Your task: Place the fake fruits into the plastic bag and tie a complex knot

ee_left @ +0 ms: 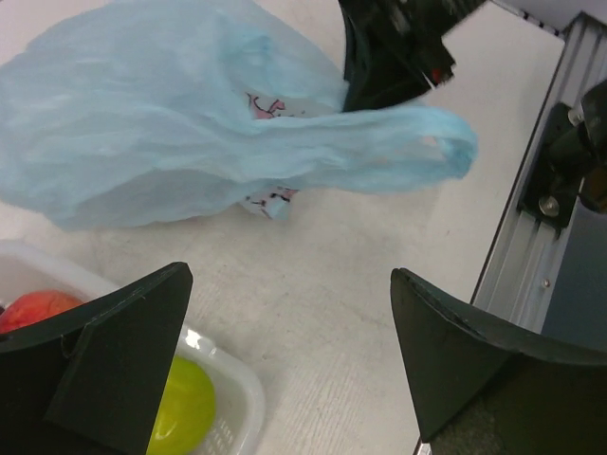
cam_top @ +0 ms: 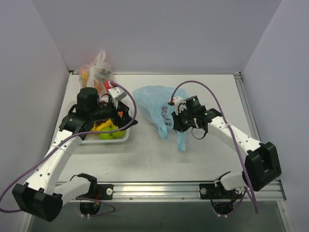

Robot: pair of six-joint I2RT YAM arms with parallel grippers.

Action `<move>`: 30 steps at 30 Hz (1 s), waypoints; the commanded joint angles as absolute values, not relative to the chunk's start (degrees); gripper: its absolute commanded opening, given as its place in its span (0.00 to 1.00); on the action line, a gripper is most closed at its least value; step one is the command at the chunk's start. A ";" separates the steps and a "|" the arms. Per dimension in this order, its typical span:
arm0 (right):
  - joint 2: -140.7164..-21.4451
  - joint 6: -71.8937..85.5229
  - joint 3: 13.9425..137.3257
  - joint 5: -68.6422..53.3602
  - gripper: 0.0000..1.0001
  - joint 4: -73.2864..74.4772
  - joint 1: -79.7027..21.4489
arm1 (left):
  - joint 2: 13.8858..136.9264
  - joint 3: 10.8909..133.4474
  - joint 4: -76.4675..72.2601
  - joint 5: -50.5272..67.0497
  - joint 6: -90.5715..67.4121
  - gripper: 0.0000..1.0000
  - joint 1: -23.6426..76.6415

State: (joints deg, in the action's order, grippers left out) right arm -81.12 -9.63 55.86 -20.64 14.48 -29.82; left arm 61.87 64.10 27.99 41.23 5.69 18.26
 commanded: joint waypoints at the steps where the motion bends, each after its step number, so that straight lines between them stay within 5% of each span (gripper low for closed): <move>1: -76.03 -1.34 60.55 -34.15 0.00 19.16 -26.90 | 60.91 63.46 29.09 35.43 14.32 0.97 25.98; 20: -67.77 29.70 59.50 -58.35 0.00 4.40 -18.37 | 71.62 65.56 15.29 15.93 1.50 0.97 33.57; 30: -64.69 33.31 60.38 -67.84 0.00 3.69 -8.81 | 73.92 64.96 19.51 22.32 1.92 0.04 21.63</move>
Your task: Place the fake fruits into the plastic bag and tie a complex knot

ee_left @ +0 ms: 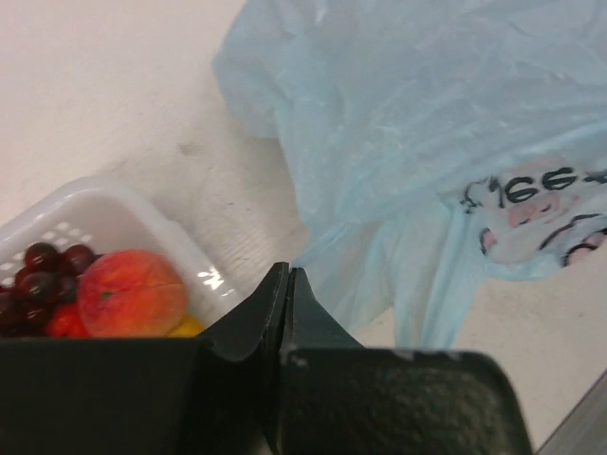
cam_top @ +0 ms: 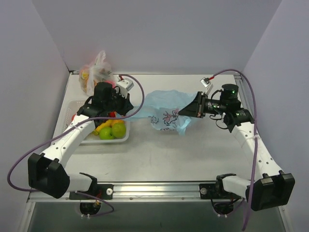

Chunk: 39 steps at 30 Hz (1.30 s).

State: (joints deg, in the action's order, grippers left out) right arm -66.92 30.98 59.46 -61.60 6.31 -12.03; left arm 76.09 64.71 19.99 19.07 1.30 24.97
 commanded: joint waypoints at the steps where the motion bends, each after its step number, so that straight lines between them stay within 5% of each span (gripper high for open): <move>1: -64.51 33.92 60.38 -68.81 0.00 3.52 -7.83 | 73.57 64.52 19.69 21.98 2.89 0.00 20.58; 11: -63.72 37.87 56.70 -73.39 0.00 2.73 -2.45 | 74.18 65.30 19.69 28.29 11.87 0.00 12.22; 13: -63.37 41.30 53.97 -72.25 0.00 0.44 -3.51 | 74.62 68.44 18.63 34.43 10.46 0.29 12.39; 15: -62.84 42.62 52.48 -69.80 0.00 0.44 -5.01 | 75.14 70.83 18.37 37.86 7.57 0.73 12.39; 21: -58.89 47.27 51.33 -60.92 0.00 1.41 -4.57 | 73.39 74.36 17.58 39.10 -3.50 0.83 6.43; 22: -58.28 49.46 51.07 -58.56 0.00 1.41 -4.57 | 72.95 74.18 17.58 39.72 -4.04 0.97 3.20; 31: -51.95 60.73 46.59 -50.54 0.00 0.53 -3.96 | 74.10 74.71 39.98 44.98 14.20 0.97 -9.05; 39: -52.91 65.73 43.69 -49.48 0.00 -2.37 -2.90 | 66.53 62.15 44.47 40.97 19.07 0.97 -0.46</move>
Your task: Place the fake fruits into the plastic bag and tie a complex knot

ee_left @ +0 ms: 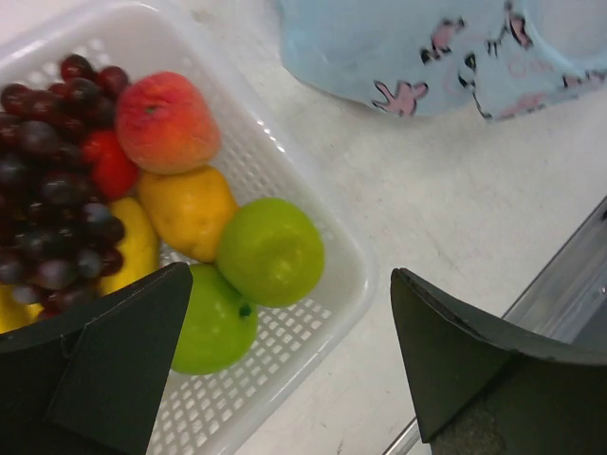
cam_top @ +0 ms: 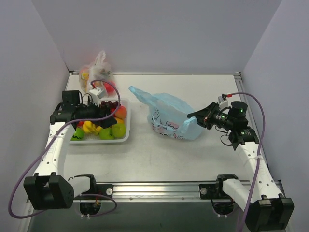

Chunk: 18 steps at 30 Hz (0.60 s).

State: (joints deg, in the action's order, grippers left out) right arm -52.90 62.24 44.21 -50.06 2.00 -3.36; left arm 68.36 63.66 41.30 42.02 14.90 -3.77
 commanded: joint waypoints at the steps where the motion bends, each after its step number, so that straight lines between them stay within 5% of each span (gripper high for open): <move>1: -53.00 66.00 43.42 -49.57 0.00 -2.81 -2.81 | 66.79 60.57 44.56 39.91 18.72 0.97 2.00; 18: -51.50 63.90 41.14 -50.45 0.00 -0.44 -1.67 | 75.76 55.02 33.40 23.47 16.17 0.97 12.83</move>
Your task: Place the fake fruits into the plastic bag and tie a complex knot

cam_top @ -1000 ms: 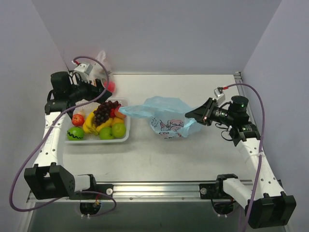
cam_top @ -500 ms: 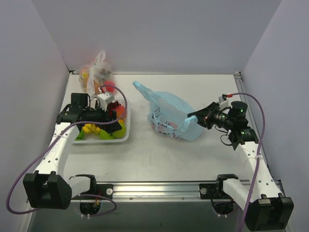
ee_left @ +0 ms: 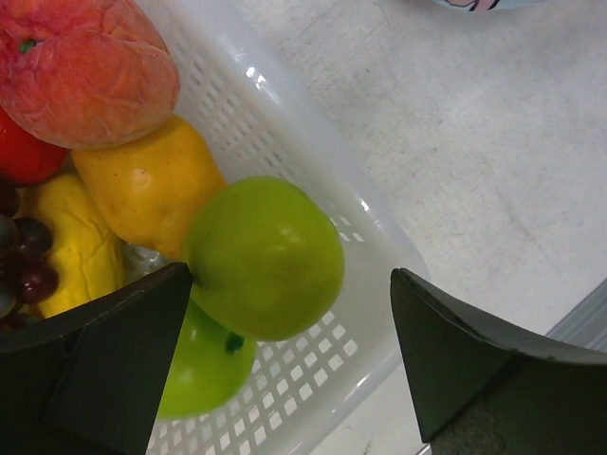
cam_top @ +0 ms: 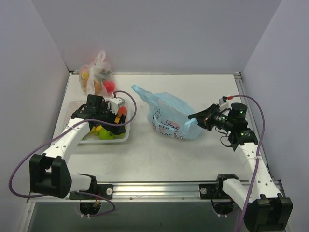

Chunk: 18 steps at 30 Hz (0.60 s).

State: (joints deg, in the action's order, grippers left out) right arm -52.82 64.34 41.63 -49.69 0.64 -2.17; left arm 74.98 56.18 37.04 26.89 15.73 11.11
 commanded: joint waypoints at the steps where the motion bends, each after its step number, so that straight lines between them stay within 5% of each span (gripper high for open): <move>1: -51.42 63.90 41.13 -50.45 0.00 -0.44 -1.67 | 76.20 54.67 32.53 22.60 16.26 0.97 13.18; 8: -51.42 63.81 40.96 -50.54 0.00 -0.35 -1.58 | 78.75 53.79 29.97 18.20 15.82 0.97 14.68; 18: -51.24 67.05 39.55 -51.24 0.00 -1.49 -1.49 | 72.70 57.47 34.53 25.73 14.94 0.62 13.98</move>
State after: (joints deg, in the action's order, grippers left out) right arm -52.34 65.14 40.36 -49.80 0.51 -1.83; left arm 78.04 53.76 33.50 20.16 15.59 14.20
